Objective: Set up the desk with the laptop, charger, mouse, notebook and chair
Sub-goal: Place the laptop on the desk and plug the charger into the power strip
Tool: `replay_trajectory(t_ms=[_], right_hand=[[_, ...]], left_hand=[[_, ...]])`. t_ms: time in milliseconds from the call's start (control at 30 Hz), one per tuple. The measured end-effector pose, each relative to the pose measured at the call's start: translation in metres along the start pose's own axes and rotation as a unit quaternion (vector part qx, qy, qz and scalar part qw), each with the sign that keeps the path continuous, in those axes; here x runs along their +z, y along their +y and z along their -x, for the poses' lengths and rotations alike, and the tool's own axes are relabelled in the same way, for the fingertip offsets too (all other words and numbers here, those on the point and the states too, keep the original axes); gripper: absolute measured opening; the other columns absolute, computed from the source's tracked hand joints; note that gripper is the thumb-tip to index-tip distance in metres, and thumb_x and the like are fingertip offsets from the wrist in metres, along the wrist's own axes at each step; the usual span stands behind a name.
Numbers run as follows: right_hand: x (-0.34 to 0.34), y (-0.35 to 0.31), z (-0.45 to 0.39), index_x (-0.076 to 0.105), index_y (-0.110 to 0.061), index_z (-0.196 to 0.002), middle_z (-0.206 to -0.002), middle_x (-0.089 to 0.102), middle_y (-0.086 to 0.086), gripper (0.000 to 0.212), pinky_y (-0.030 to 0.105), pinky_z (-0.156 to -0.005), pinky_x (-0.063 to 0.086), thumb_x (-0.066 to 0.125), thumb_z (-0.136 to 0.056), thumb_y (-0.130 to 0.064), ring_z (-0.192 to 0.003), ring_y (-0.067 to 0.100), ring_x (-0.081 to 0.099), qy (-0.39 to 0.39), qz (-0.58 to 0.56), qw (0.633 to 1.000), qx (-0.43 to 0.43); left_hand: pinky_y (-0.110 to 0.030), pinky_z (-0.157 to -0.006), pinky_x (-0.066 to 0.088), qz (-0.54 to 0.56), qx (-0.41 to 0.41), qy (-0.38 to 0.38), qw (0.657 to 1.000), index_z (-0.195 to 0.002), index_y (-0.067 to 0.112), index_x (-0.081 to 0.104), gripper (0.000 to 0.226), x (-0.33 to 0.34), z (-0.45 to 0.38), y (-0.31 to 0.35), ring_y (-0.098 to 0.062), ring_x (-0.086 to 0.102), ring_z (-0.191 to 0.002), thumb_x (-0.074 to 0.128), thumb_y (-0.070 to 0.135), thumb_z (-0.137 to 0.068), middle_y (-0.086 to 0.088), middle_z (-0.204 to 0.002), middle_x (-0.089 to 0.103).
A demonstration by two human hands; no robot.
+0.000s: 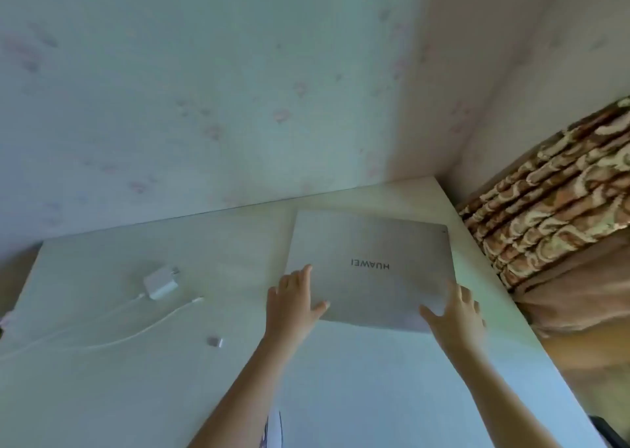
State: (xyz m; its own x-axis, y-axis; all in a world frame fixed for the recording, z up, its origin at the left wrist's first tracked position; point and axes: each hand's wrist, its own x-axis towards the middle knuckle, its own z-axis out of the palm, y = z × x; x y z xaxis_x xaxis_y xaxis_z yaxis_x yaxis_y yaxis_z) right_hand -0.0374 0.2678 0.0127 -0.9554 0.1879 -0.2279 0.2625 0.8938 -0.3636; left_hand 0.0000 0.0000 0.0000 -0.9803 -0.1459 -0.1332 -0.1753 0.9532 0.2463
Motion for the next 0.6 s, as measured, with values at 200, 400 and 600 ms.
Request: replay_trajectory(t_ms=[200,400,600], right_hand=[[0.02,-0.005,-0.053,0.026,-0.02,-0.141,-0.138,0.038,0.016,0.094,0.053,-0.094,0.042,0.08,-0.066,-0.034,-0.121,0.04,0.039,-0.03,-0.093,0.989,0.113],[0.023,-0.002,-0.082,0.033,-0.028,-0.141,-0.121,0.058,0.013,0.101,0.047,-0.082,0.053,0.083,-0.055,-0.01,-0.1,0.034,0.059,0.008,-0.28,0.938,0.203],[0.018,0.004,-0.09,0.034,-0.013,-0.142,-0.122,0.059,0.016,0.093,0.038,-0.076,0.048,0.078,-0.064,0.008,-0.09,0.03,0.059,-0.002,-0.427,0.867,0.257]], left_hand=[[-0.04,-0.106,0.032,0.132,-0.112,-0.051,0.984,-0.151,0.016,0.013,0.107,0.026,-0.058,-0.017,-0.027,0.024,-0.14,0.069,0.061,-0.071,-0.008,-0.156,0.021],[-0.035,-0.089,0.049,0.386,-0.227,0.029,0.894,-0.119,0.03,0.055,0.076,0.028,-0.087,-0.025,-0.022,0.06,-0.107,0.086,0.031,-0.05,0.001,-0.113,0.063],[-0.038,-0.081,0.057,0.543,-0.225,-0.029,0.808,-0.108,0.023,0.068,0.058,0.02,-0.094,-0.044,-0.017,0.072,-0.087,0.079,-0.006,-0.059,0.001,-0.097,0.075]])
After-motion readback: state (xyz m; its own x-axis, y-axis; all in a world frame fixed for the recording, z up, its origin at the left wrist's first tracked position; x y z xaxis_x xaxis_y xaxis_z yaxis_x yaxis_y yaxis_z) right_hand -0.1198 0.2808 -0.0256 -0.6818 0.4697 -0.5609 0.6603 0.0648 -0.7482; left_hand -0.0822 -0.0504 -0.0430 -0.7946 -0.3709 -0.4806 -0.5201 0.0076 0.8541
